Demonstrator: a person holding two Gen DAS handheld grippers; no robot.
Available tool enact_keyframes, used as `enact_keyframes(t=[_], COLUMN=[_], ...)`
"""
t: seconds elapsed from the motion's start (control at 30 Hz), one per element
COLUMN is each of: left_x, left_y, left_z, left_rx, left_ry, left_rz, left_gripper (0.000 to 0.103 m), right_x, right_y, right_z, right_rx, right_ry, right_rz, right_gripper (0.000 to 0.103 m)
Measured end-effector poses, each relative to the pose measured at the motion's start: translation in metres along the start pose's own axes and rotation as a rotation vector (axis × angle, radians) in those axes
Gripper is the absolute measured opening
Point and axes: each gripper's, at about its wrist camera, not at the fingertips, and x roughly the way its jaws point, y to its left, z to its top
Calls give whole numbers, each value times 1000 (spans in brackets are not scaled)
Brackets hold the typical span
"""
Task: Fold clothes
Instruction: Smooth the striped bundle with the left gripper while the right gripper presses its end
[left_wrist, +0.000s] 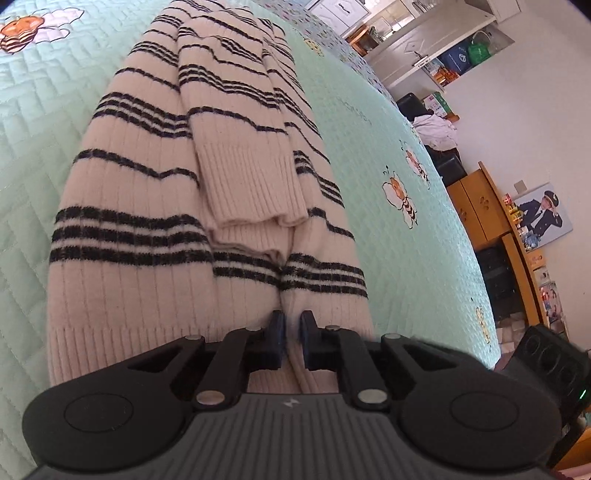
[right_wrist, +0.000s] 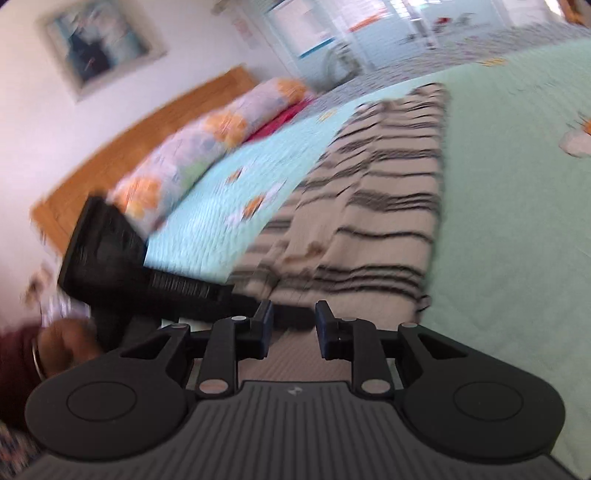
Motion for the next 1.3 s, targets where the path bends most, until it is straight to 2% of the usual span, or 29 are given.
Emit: enact_keyframes(t=[0.03,0.1,0.17,0.23,0.3,0.43,0.5,0.6,0.67,0.77,0.83,0.9,0.93,0.97,1.03,1.13,1.3], left_x=[0,-6,-12,-16,-18,-19,-21,-25,-29,-35,-39,-41,-40,-38,-36,-38,-44], left_y=[0,-5,-12,-15,-15,-6,-3,-3,-3,1,5,9,12,15,19,19,20], left_z=[0,0,0,1,3,8,10,13,15,20,23,25,26,27,28,30,43], left_rx=[-1,33,80,107,110,72,60,66,73,55,44,28,17,7,-6,6,-9], left_ry=[-1,-4,-16,-34,-60,-72,-83,-96,-107,-132,-161,-186,-187,-183,-178,-183,-210], left_rz=[3,16,27,29,45,52,47,56,64,47,48,52,64,79,101,87,67], left_gripper=[11,14,20,27,30,30,30,30,30,30,31,33,33,33,33,33,33], right_x=[8,9,7,0,-9,-3,13,47,51,42,29,27,33,40,42,37,14], right_y=[5,14,14,4,-7,-25,-31,-41,-42,-41,-39,-40,-42,-45,-47,-44,-40], right_z=[-4,-8,-3,7,18,41,46,44,41,45,45,44,41,39,35,42,55], right_rx=[-60,-138,-148,-57,42,101,109,131,129,144,152,155,155,154,166,187,215], right_ry=[40,34,47,26,-48,-134,-125,-43,-53,-53,-95,-103,-67,-28,-38,-11,-46], right_rz=[-20,-41,-35,27,76,48,46,37,35,31,46,54,45,35,39,31,46], right_gripper=[25,25,25,25,25,25,25,25,25,25,26,34,40,39,39,39,40])
